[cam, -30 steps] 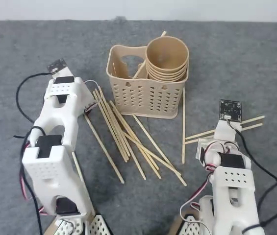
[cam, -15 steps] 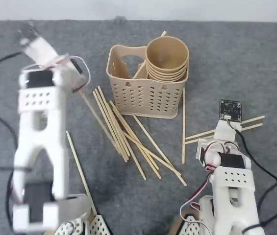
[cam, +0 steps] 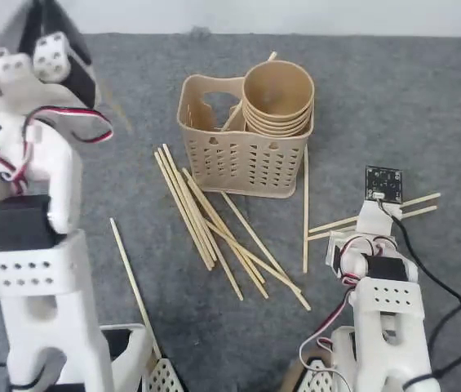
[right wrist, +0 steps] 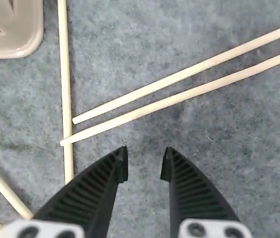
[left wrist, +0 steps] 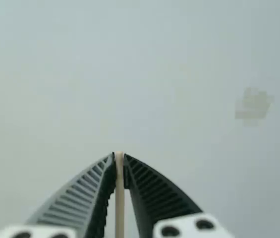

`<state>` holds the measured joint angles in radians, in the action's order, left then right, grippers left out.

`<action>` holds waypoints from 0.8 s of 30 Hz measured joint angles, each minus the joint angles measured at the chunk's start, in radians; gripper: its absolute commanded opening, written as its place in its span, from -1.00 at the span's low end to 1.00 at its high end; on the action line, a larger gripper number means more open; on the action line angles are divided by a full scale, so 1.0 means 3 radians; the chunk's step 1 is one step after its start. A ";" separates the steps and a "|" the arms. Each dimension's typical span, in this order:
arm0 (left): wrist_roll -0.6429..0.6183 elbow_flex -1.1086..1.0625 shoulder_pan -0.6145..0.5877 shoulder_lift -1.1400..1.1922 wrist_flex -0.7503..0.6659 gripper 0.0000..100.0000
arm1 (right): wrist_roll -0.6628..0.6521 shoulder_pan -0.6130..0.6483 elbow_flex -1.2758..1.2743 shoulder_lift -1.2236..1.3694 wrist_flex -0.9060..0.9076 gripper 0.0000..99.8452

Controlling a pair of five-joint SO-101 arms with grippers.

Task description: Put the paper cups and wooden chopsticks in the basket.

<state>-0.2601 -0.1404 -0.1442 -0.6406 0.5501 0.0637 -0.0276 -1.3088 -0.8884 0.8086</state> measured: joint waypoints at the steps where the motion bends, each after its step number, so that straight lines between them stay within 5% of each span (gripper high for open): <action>1: 0.0000 0.0000 0.0046 0.0000 -0.0133 -0.97 | 0.0000 0.0000 -0.0056 0.0000 -0.0046 -0.76; 9: 0.0015 0.0000 0.0757 0.0000 -0.0844 -0.97 | 0.0000 0.0000 -0.0153 0.0000 -0.0215 -0.76; 24: 0.0005 -0.0005 0.0849 0.0614 -0.0307 -0.89 | 0.0000 0.0000 -0.0153 0.0000 -0.0215 -0.76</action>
<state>-0.2585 -0.1419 0.1105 -0.4565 0.4580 0.0637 -0.0276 -1.3548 -0.8884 0.7442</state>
